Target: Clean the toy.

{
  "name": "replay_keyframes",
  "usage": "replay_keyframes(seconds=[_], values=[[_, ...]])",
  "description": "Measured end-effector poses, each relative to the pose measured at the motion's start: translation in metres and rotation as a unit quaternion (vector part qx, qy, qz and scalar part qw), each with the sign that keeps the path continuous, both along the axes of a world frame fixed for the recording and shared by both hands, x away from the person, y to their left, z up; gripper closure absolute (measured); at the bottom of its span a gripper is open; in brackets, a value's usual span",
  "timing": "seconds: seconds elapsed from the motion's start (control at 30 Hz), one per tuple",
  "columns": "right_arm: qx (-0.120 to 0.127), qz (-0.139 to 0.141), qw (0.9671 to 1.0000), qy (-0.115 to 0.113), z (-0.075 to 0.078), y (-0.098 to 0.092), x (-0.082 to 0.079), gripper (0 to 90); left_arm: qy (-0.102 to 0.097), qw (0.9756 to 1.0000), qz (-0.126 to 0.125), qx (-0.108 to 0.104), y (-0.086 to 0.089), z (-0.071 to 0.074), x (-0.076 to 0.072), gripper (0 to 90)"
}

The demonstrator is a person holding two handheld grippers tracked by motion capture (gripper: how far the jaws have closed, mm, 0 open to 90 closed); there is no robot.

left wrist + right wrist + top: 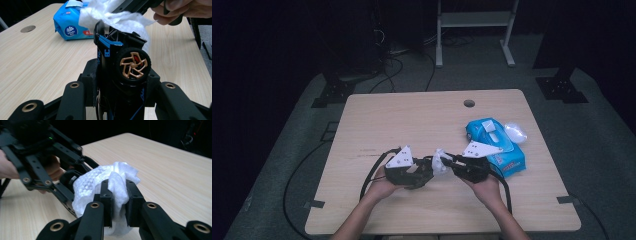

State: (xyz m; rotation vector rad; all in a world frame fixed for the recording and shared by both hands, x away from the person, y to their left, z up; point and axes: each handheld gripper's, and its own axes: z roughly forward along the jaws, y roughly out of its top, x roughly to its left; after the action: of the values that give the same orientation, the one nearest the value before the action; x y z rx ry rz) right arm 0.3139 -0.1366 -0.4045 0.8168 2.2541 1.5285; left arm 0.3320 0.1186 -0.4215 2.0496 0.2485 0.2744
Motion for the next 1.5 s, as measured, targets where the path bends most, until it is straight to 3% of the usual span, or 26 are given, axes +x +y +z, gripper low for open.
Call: replay_keyframes(seconds=[0.13,0.27,0.33,0.67,0.77,0.87,1.1,1.33,1.5], values=[[0.012,0.009,0.9997,-0.018,0.011,0.006,-0.005,78.2,-0.002,0.9999,-0.001,-0.013,-0.001,0.001,0.000,57.5],[0.036,0.031,0.9987,-0.020,0.018,0.010,-0.007,78.1,-0.008,0.9999,-0.003,-0.007,-0.002,0.002,-0.002,57.5],[0.030,0.033,0.9987,-0.025,0.015,0.012,-0.006,78.1,-0.006,1.0000,-0.004,-0.006,-0.002,0.002,-0.002,57.5],[0.029,-0.003,0.9995,0.015,-0.007,-0.008,0.004,78.1,0.000,0.9999,-0.003,-0.016,0.002,0.000,0.001,57.6],[0.046,0.010,0.9989,0.005,0.002,-0.005,0.000,78.1,-0.001,0.9999,-0.003,-0.016,0.000,0.000,0.000,57.5],[0.044,0.018,0.9989,-0.007,0.008,0.000,-0.003,78.1,-0.001,0.9998,-0.003,-0.019,0.000,0.001,0.000,57.5],[0.038,-0.004,0.9989,0.026,-0.011,-0.010,0.005,78.1,0.001,0.9998,0.000,-0.018,0.002,0.000,0.001,57.5],[0.052,0.021,0.9984,-0.001,0.007,0.000,-0.002,78.1,-0.003,0.9999,-0.002,-0.015,-0.001,0.001,0.000,57.5],[0.040,0.003,0.9991,0.015,-0.006,-0.008,0.004,78.1,-0.003,0.9999,0.000,-0.012,0.001,0.001,-0.001,57.5]])
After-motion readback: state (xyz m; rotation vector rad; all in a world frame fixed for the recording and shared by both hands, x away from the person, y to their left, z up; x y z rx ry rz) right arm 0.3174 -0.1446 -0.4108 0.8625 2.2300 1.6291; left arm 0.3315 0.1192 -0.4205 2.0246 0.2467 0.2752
